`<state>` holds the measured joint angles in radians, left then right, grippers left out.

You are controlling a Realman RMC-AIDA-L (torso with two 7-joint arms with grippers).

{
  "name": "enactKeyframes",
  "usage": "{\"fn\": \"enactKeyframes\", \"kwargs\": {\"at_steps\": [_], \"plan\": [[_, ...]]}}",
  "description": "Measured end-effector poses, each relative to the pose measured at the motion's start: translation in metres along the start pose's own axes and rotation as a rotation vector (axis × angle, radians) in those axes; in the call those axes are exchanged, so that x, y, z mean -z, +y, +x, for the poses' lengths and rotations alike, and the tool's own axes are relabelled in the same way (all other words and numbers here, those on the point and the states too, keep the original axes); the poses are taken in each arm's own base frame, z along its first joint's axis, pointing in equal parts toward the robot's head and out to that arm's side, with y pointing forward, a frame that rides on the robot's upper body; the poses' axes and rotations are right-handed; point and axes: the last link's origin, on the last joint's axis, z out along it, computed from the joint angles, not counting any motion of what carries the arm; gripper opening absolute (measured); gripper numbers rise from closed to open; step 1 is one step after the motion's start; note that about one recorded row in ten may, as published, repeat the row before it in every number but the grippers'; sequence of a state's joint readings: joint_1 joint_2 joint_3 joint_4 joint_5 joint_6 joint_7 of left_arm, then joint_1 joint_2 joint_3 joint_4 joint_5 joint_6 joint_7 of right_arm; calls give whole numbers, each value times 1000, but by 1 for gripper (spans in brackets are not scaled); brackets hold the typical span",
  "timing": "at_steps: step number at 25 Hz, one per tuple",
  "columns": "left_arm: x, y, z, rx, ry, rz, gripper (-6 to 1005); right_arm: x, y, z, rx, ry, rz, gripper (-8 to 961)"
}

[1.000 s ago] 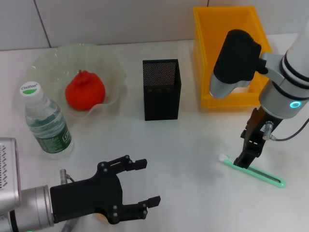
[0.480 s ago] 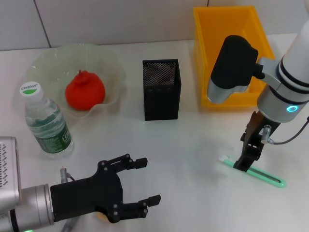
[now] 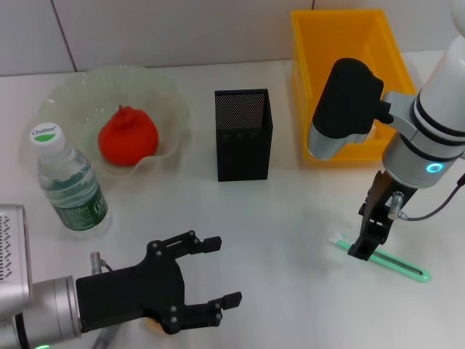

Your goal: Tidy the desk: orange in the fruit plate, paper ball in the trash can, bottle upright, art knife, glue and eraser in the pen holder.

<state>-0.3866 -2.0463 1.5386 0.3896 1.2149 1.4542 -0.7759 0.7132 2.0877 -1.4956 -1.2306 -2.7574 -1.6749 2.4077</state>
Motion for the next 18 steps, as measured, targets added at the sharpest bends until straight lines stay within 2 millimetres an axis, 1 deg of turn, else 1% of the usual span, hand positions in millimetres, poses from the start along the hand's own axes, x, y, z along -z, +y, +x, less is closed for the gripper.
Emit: {"fn": "enactKeyframes", "kwargs": {"at_steps": [4, 10, 18], "plan": [[0, 0, 0, 0, -1, 1, 816, -1, 1, 0, -2, 0, -2, 754], [0, 0, 0, 0, -1, 1, 816, -4, 3, -1, 5, 11, 0, 594], [0, 0, 0, 0, -1, 1, 816, -5, 3, -3, 6, 7, 7, 571]]}}
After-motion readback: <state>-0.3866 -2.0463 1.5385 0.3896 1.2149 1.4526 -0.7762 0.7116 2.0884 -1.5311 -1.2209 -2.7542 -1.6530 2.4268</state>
